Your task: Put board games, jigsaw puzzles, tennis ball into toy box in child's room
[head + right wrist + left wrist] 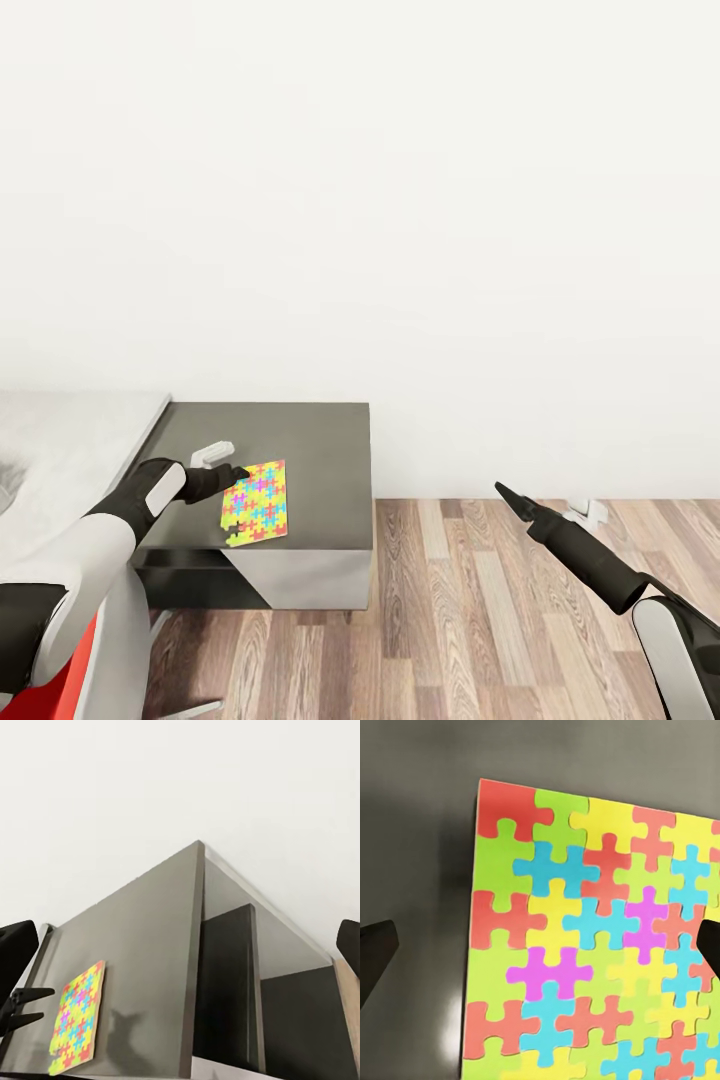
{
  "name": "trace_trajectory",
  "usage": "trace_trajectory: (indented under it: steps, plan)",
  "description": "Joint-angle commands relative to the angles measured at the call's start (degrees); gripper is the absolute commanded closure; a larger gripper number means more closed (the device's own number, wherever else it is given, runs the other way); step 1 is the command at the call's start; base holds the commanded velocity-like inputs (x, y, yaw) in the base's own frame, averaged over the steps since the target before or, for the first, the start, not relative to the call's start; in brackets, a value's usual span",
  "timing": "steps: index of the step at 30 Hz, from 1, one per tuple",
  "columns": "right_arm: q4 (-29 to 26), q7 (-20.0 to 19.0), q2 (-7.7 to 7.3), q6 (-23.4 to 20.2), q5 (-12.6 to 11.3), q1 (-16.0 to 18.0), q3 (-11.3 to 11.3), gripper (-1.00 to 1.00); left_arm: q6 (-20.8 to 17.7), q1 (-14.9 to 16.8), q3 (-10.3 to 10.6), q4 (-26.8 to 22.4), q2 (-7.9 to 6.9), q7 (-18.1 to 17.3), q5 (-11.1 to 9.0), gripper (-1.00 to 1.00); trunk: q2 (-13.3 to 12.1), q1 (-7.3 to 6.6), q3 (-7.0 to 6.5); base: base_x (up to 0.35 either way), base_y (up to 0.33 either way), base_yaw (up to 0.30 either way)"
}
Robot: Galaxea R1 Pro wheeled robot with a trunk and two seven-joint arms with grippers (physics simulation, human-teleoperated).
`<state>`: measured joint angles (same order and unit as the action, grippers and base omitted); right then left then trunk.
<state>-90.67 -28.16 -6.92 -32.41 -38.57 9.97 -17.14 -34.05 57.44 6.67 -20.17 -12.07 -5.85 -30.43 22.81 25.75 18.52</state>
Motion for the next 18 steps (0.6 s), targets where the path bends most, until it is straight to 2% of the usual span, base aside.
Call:
trace_trajectory:
  steps: [1,18]
  plan:
    - [-0.03,-0.04,0.00,-0.48,-0.37,0.05,-0.09,-1.00,-0.16,0.04,0.37,-0.04,-0.06,-0.13,-0.07,-1.00,0.11,0.03,0.10,0.000,0.000,0.000]
    - [-0.03,-0.14,-0.02,-0.54,-0.46,0.05,-0.13,-1.00,-0.17,0.04,0.37,-0.04,-0.04,-0.17,-0.07,-1.00,0.11,0.03,0.37,0.000,0.000,0.000]
